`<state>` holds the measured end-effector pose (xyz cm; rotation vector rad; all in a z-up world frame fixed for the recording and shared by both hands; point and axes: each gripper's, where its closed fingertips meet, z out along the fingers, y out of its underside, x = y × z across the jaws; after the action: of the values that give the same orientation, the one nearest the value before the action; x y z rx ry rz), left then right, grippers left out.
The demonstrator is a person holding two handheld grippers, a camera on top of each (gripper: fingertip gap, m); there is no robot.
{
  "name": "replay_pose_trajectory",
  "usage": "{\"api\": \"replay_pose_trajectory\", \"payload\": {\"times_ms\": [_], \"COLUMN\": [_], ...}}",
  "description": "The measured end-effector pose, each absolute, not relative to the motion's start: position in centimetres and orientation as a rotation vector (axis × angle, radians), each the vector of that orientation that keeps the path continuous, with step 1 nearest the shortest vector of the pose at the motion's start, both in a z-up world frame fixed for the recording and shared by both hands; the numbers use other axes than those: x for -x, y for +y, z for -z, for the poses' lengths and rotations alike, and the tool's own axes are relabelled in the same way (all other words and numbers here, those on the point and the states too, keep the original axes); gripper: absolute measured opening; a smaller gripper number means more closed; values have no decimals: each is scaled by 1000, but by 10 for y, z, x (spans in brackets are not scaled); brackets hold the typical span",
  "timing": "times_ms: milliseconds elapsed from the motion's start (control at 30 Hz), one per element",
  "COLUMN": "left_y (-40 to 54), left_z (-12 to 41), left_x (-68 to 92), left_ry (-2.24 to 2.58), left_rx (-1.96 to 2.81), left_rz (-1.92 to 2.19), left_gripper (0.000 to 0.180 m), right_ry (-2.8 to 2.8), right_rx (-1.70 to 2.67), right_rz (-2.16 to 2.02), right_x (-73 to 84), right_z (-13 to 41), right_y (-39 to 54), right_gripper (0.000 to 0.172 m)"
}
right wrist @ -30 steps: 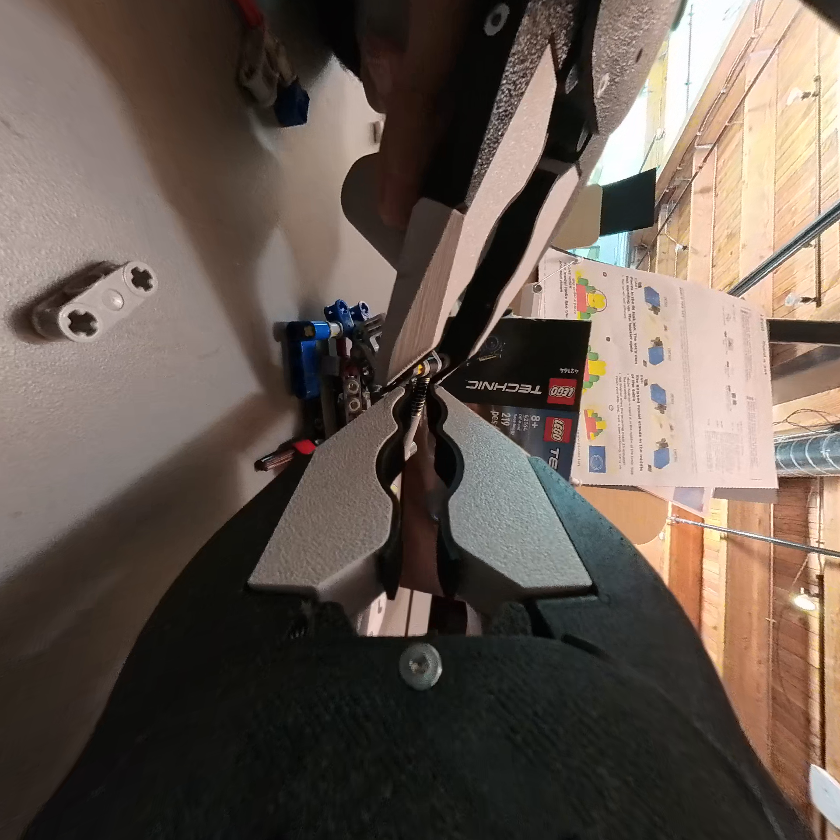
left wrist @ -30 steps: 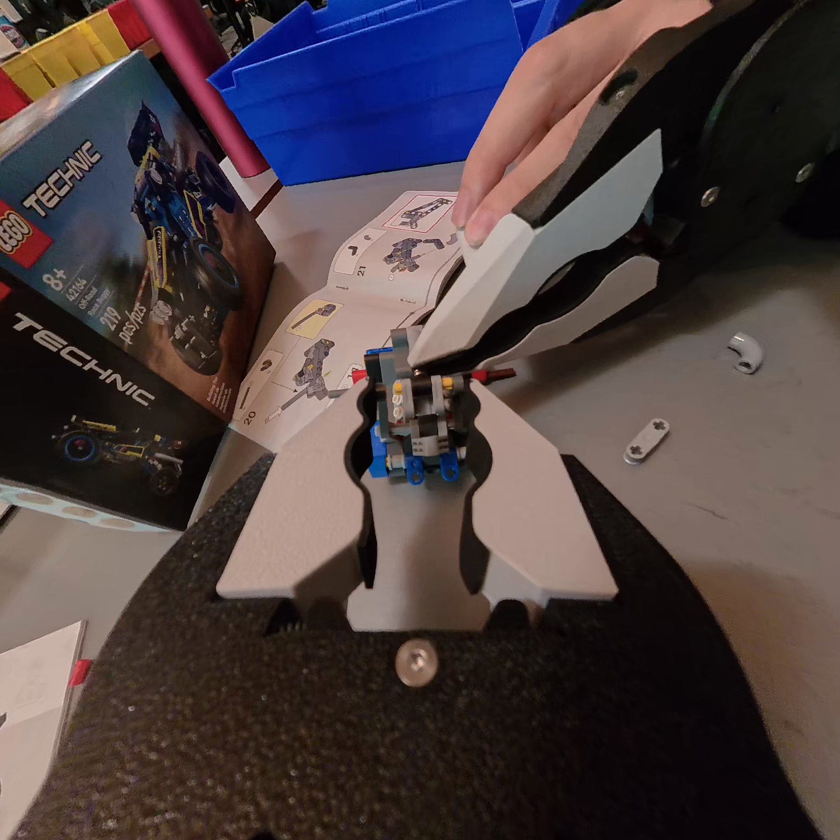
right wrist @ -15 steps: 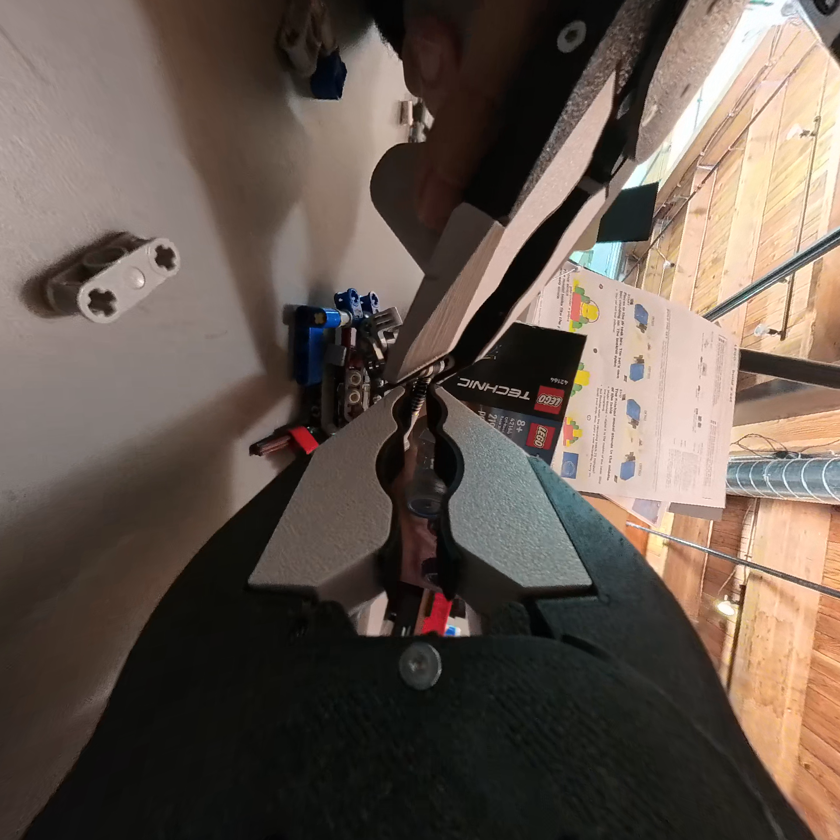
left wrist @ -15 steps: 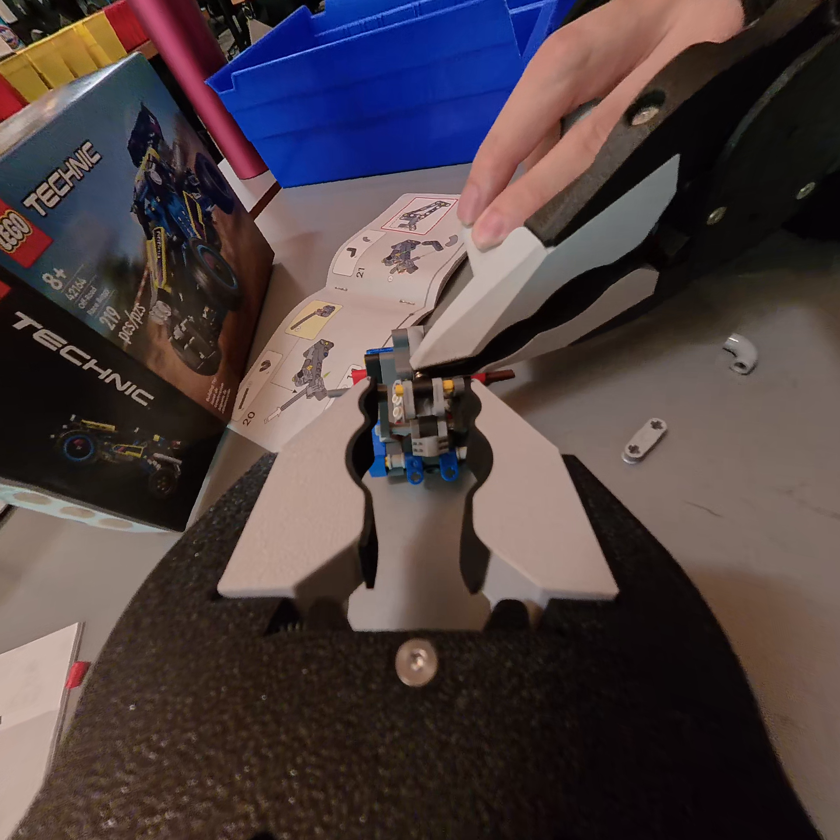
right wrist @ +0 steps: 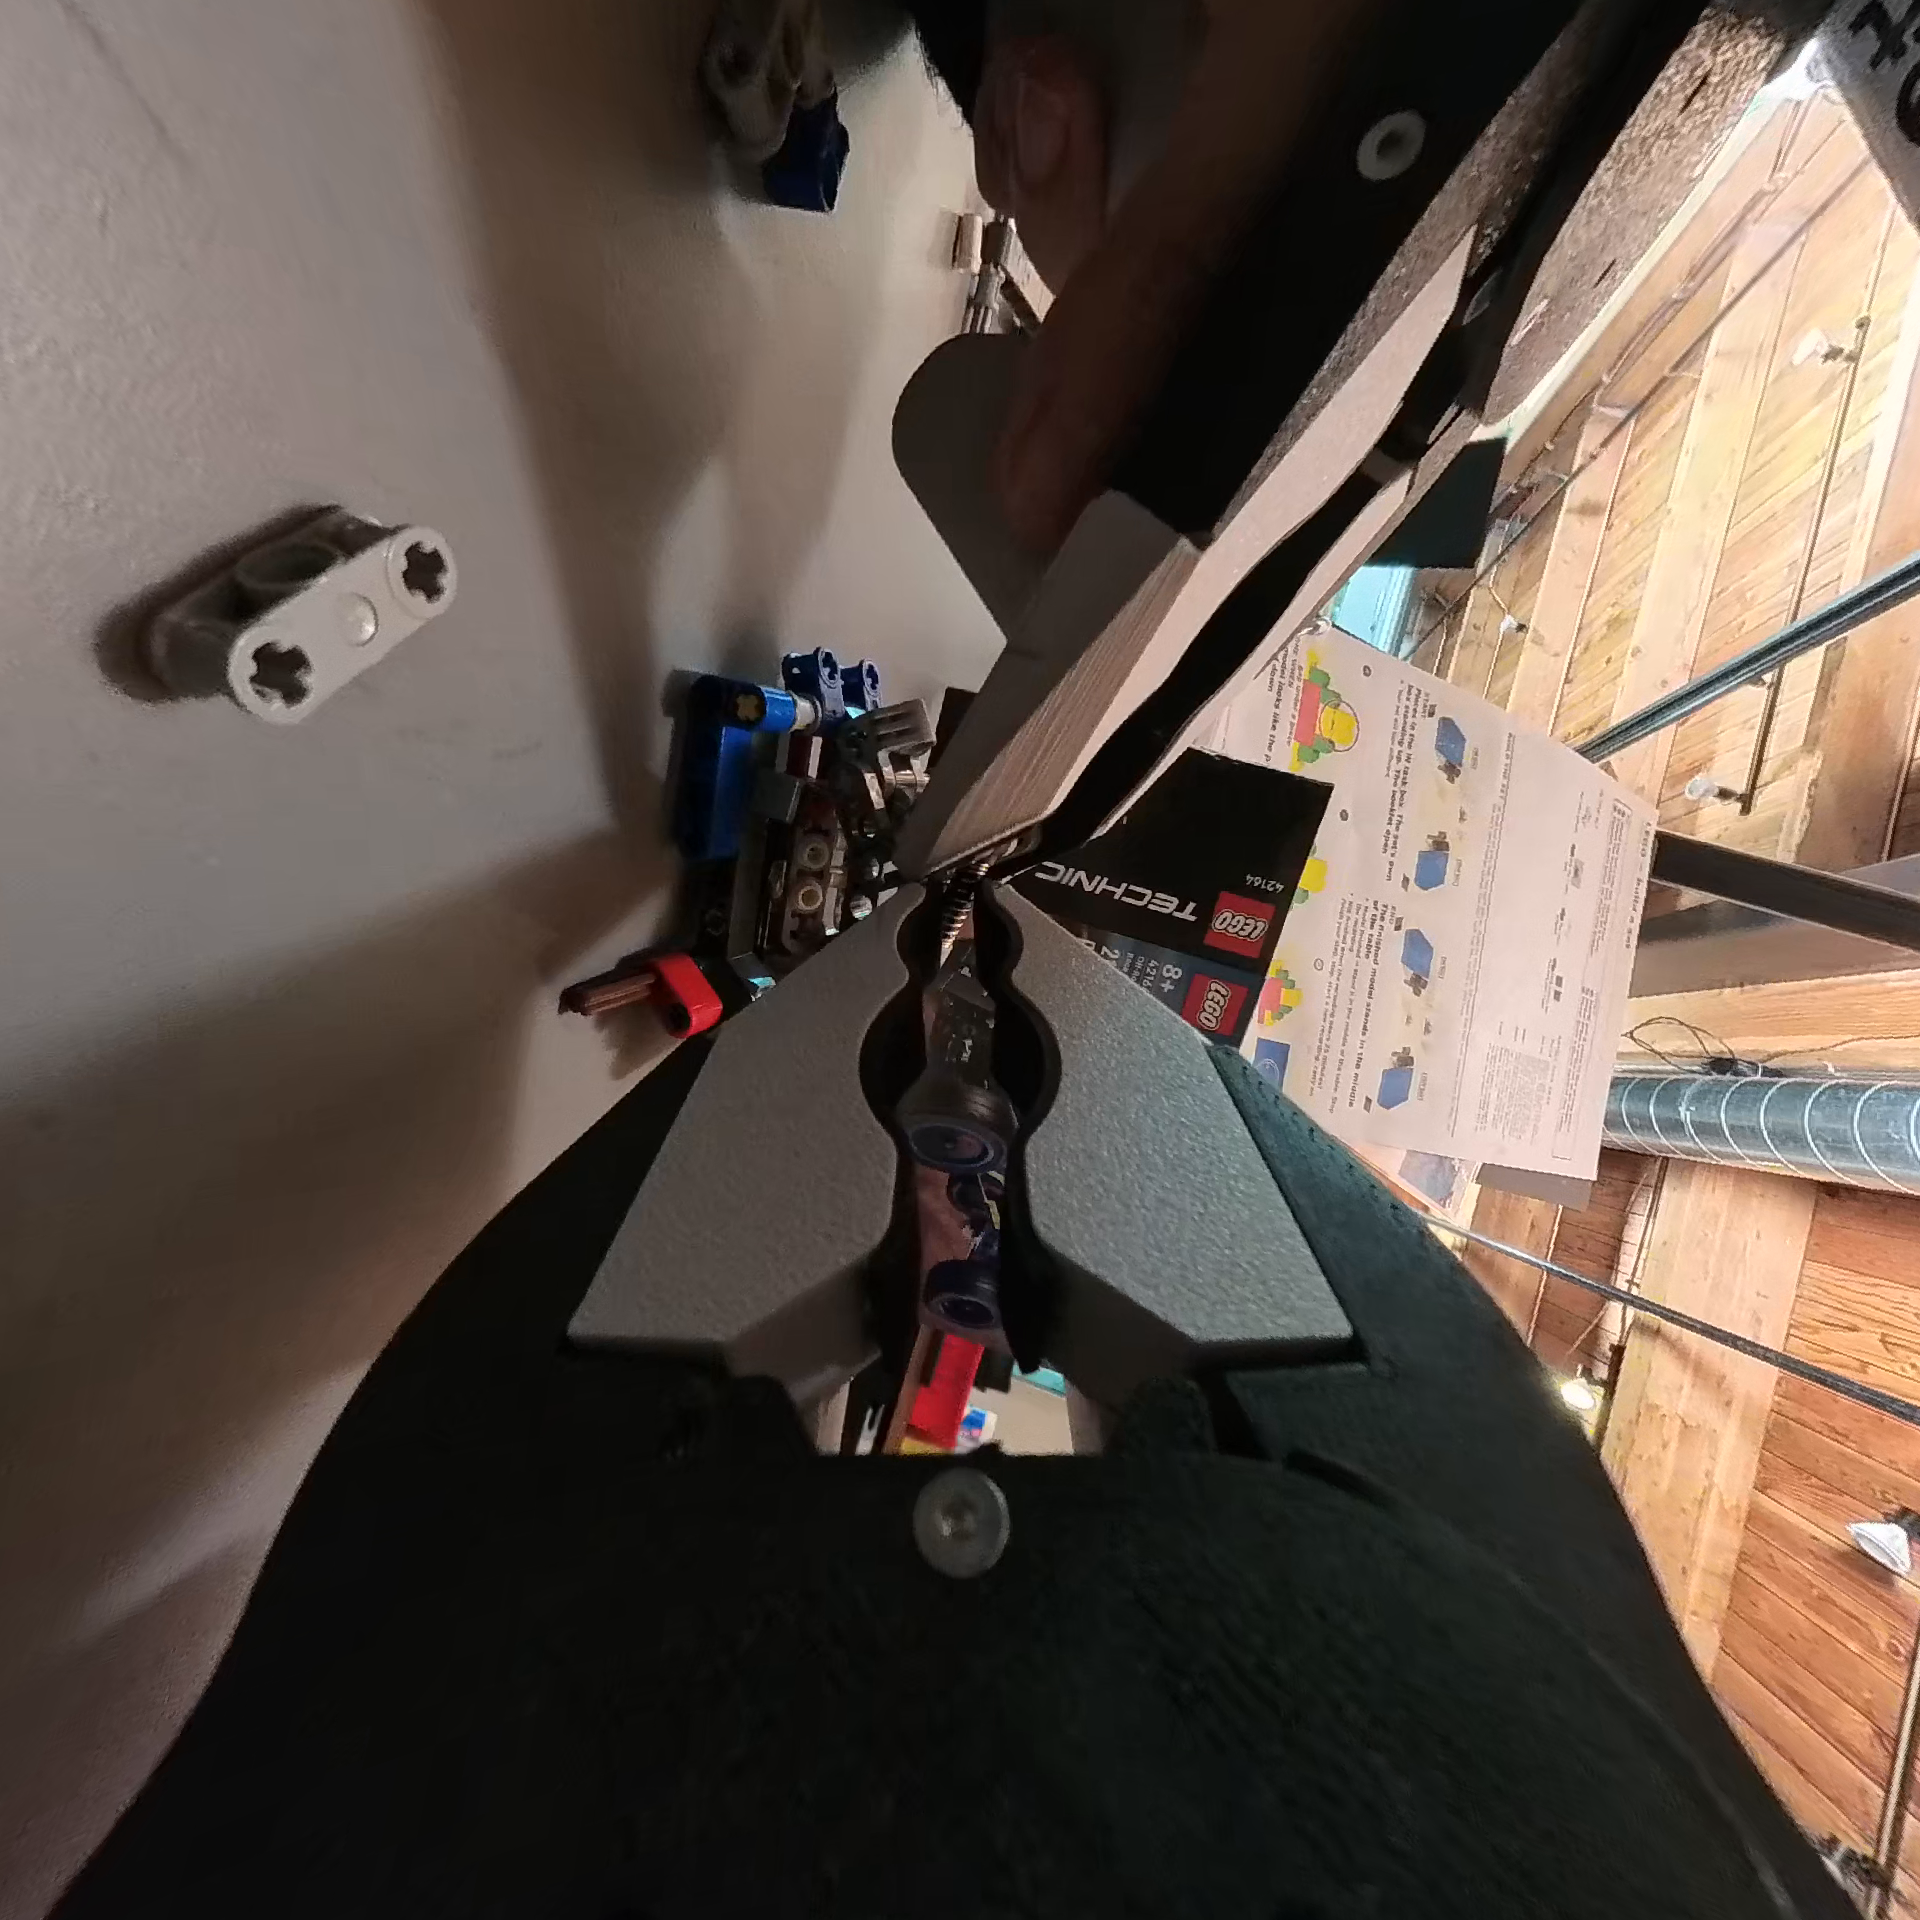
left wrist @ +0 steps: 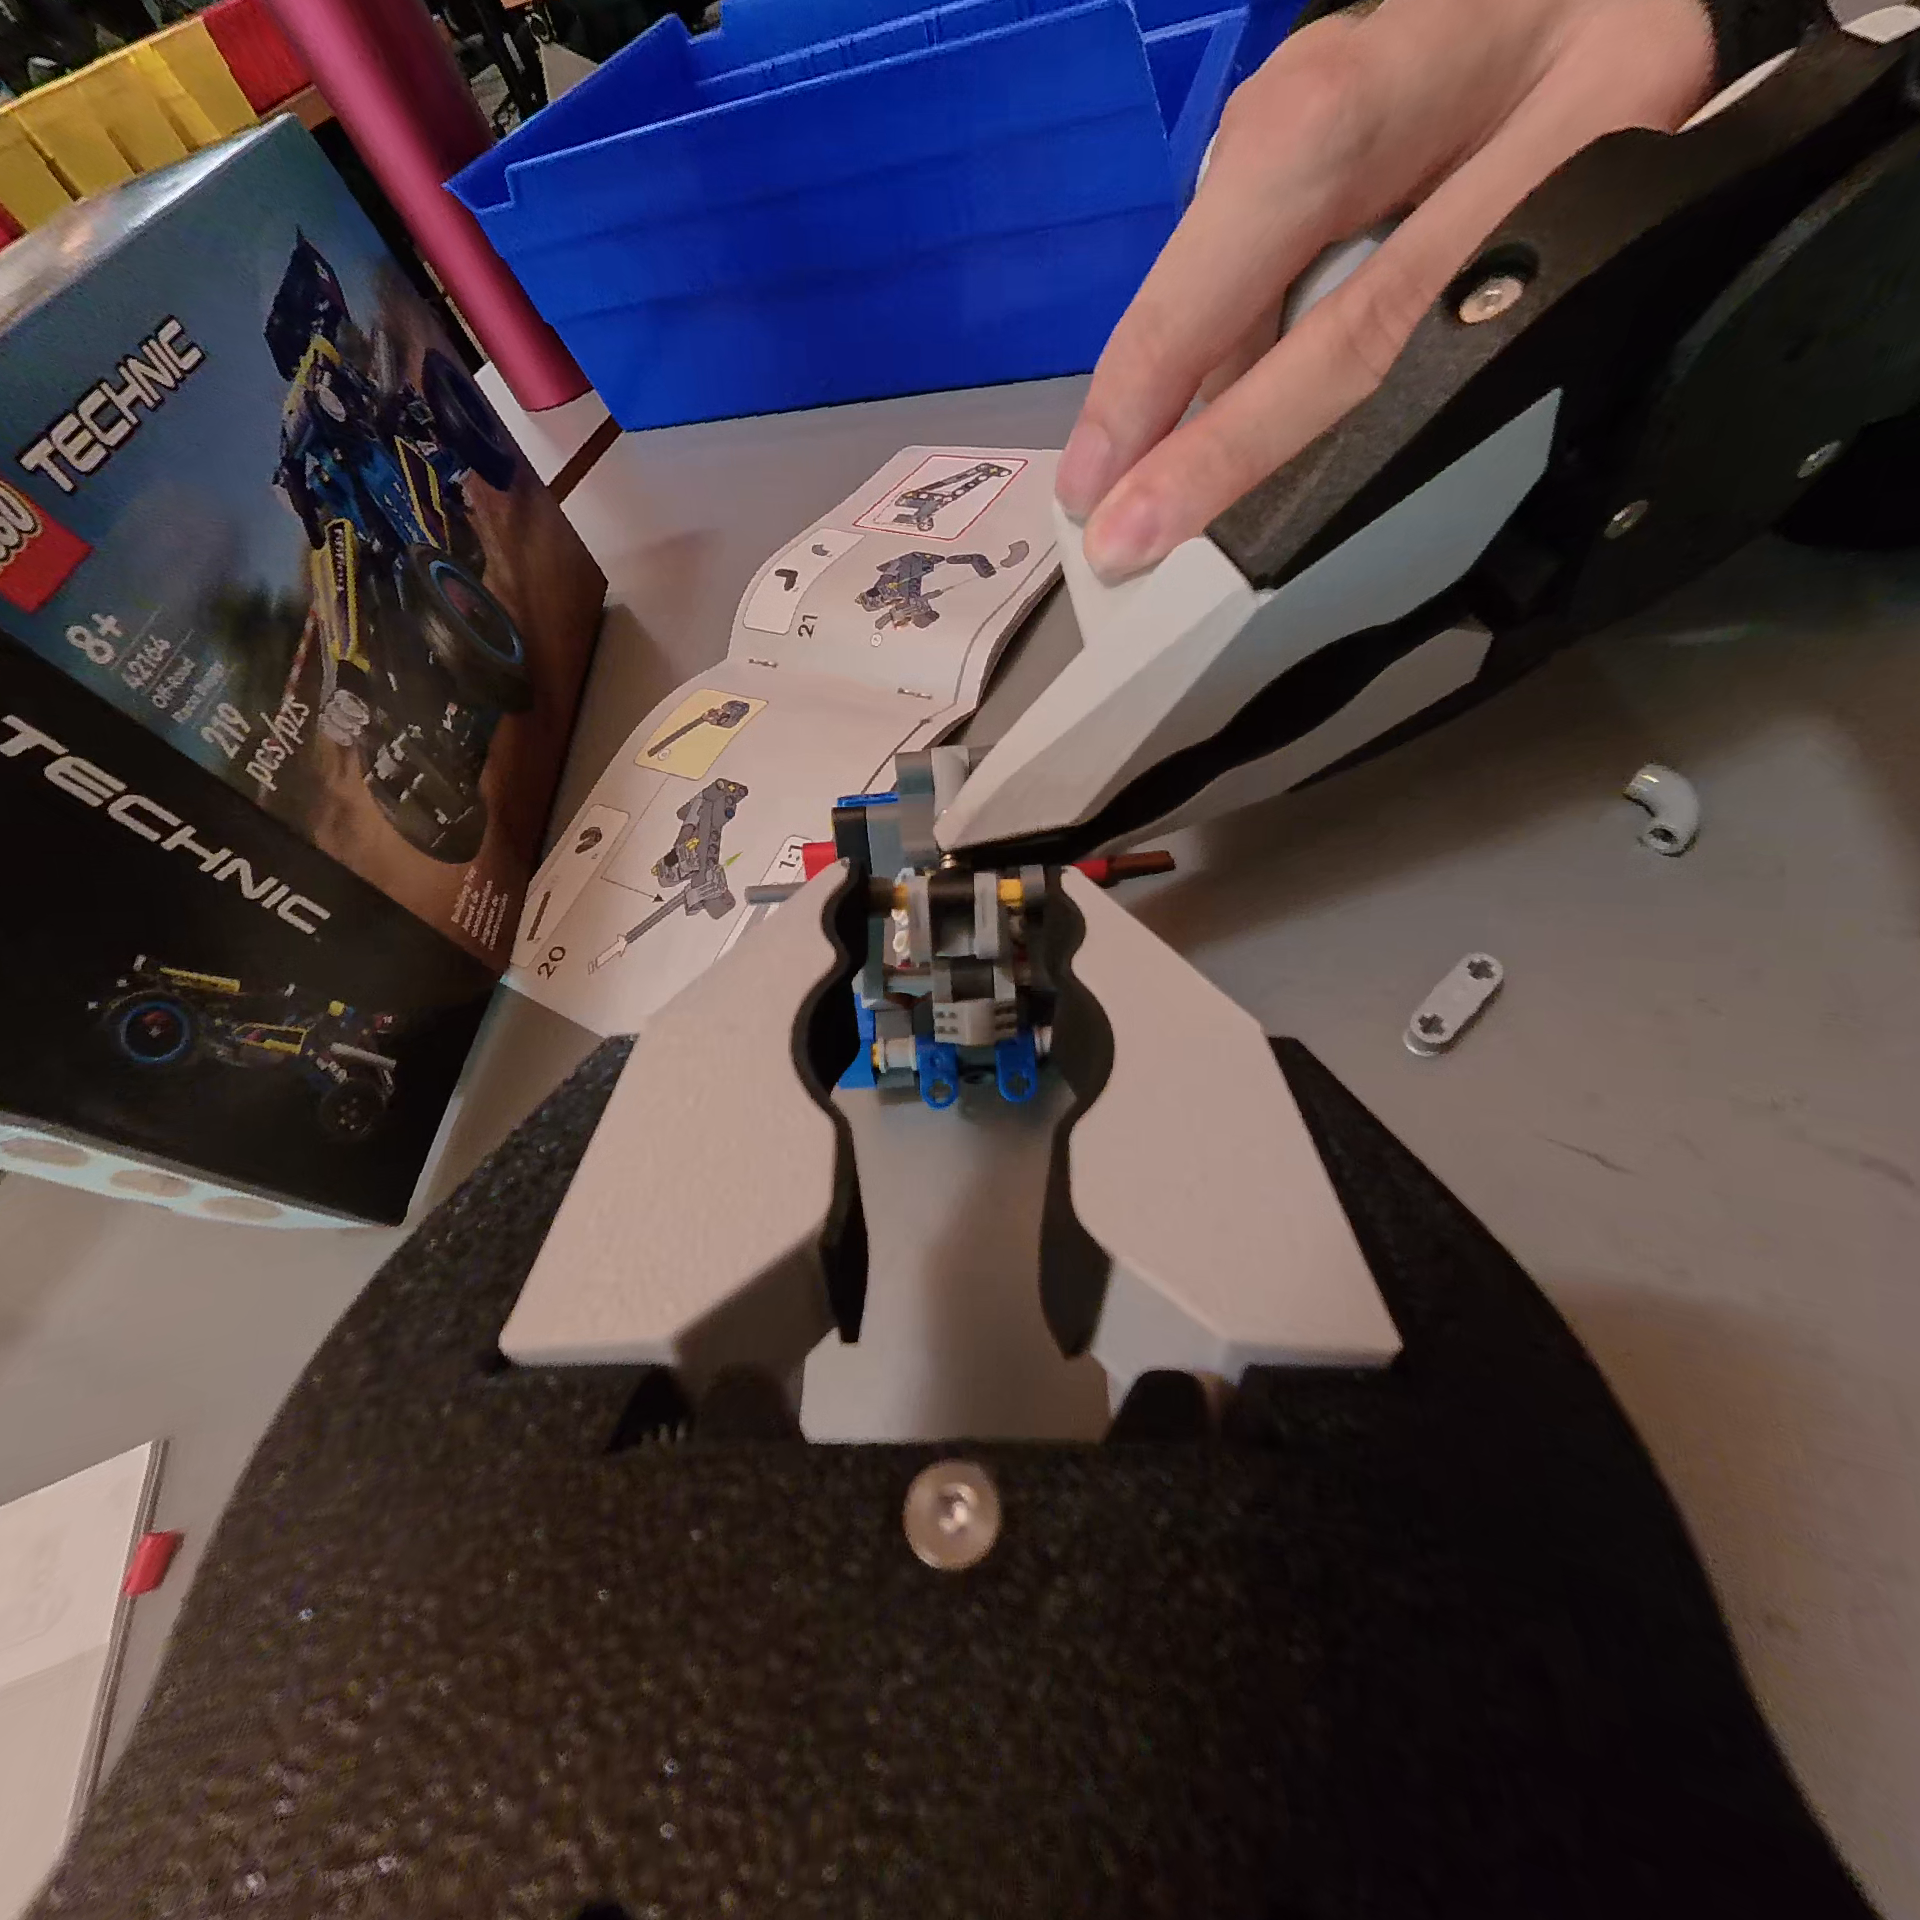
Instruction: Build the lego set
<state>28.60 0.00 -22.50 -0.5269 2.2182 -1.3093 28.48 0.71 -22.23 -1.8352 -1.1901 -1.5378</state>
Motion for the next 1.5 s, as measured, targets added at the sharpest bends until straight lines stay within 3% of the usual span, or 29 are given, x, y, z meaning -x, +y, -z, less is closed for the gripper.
{"api": "replay_pose_trajectory", "payload": {"times_ms": [1133, 1500], "left_y": [1, 1], "left_z": [226, 225], "left_x": [-289, -289], "left_ry": [2191, 2186], "left_rx": [525, 523], "left_rz": [1271, 1264], "left_gripper": [33, 25], "right_ry": [-1071, -1044], "right_rx": [1831, 1838], "right_rz": [1503, 1491], "right_x": [-286, -286], "right_z": [221, 221], "right_y": [6, 5], "right_gripper": [3, 2]}}
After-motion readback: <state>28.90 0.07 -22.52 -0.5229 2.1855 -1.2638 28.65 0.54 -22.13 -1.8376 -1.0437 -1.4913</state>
